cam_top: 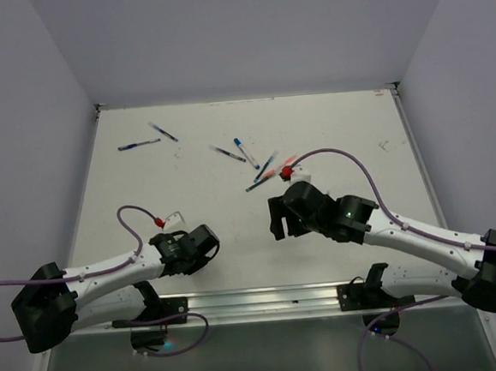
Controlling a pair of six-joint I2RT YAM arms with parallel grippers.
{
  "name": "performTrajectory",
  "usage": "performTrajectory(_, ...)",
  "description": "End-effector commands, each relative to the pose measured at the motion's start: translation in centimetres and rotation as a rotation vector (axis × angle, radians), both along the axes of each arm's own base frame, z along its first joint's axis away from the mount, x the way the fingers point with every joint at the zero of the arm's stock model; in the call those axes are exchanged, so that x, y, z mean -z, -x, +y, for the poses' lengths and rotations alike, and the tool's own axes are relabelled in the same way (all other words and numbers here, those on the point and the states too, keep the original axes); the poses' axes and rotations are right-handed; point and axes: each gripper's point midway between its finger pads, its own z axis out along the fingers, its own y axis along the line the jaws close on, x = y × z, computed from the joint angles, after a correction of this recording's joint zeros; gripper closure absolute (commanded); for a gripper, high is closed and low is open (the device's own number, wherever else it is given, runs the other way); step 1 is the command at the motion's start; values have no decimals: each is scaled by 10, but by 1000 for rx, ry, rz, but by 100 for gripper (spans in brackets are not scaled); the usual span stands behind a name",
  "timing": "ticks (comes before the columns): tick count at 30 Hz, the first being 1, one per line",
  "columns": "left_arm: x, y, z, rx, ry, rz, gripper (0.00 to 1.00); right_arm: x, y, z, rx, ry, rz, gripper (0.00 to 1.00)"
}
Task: Open the pen caps
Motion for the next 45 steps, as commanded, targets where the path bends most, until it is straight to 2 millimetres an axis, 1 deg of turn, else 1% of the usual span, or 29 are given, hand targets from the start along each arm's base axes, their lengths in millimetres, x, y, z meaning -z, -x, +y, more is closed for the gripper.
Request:
performTrajectory(1,-6,-19,27,-54,-88,-89,80,-4,-28,2,34,-28,34,23)
performTrajectory(2,-8,-21,30,-62,-100,-101,78,-3,-33,3,26,-23,45,23)
performTrajectory(3,-12,-24,28,-61,-93,-109,76,8,-39,4,31,13,70,24)
performTrajectory(5,-13,-28,26,-57,-92,-108,74,10,-55,2,48,31,75,24)
performTrajectory(6,-13,-29,26,-57,-91,-109,74,15,-61,1,53,41,98,24)
performTrajectory(9,-9,-31,25,-46,-100,-99,72,10,-77,3,71,29,92,24)
performTrajectory(14,-5,-30,24,-34,-107,-86,66,16,-100,3,105,15,131,24)
performTrajectory(15,-5,-30,25,-35,-107,-85,61,15,-107,3,115,-2,127,24)
performTrajectory(16,-5,-29,24,-31,-104,-83,52,15,-110,3,117,-9,126,24)
performTrajectory(17,-6,-29,24,-28,-111,-81,49,20,-115,1,126,6,129,24)
performTrajectory(18,-7,-29,25,-32,-119,-78,38,21,-120,-1,136,13,129,24)
performTrajectory(19,-8,-26,29,-36,-134,-68,32,20,-125,0,132,11,133,24)
performTrajectory(21,-16,-28,29,-42,-134,-78,21,29,-132,-2,136,22,157,25)
performTrajectory(22,-21,-29,31,-45,-140,-84,14,30,-137,-2,133,23,163,25)
performTrajectory(23,-25,-29,32,-45,-139,-91,11,32,-138,-1,131,26,164,25)
performTrajectory(24,-31,-31,30,-45,-124,-109,5,32,-141,-2,137,27,163,25)
performTrajectory(27,-45,-34,24,-25,-81,-132,0,33,-147,-3,142,24,165,25)
performTrajectory(33,-78,-46,12,32,-59,-190,0,40,-157,-2,158,-2,196,25)
performTrajectory(34,-93,-56,5,71,-57,-234,1,40,-159,-2,163,-3,195,25)
performTrajectory(36,-106,-68,-13,163,-39,-283,2,40,-162,-2,170,-7,198,25)
performTrajectory(37,-124,-81,-34,253,1,-340,3,37,-165,0,164,-12,190,25)
performTrajectory(38,-133,-88,-40,269,8,-359,3,36,-166,1,163,-11,190,25)
performTrajectory(39,-133,-95,-46,280,-13,-351,3,35,-168,-1,168,-6,193,25)
performTrajectory(40,-155,-108,-55,301,-9,-396,3,33,-173,0,169,-2,186,25)
performTrajectory(41,-153,-117,-59,303,-41,-382,3,32,-175,-1,167,3,188,24)
performTrajectory(42,-160,-124,-61,299,-51,-391,4,32,-177,1,164,8,189,23)
performTrajectory(43,-178,-134,-62,275,-63,-417,4,29,-183,5,139,10,178,22)
performTrajectory(44,-183,-139,-61,265,-74,-423,4,28,-187,7,126,13,170,21)
performTrajectory(45,-185,-142,-61,259,-90,-427,4,19,-195,12,118,3,146,18)
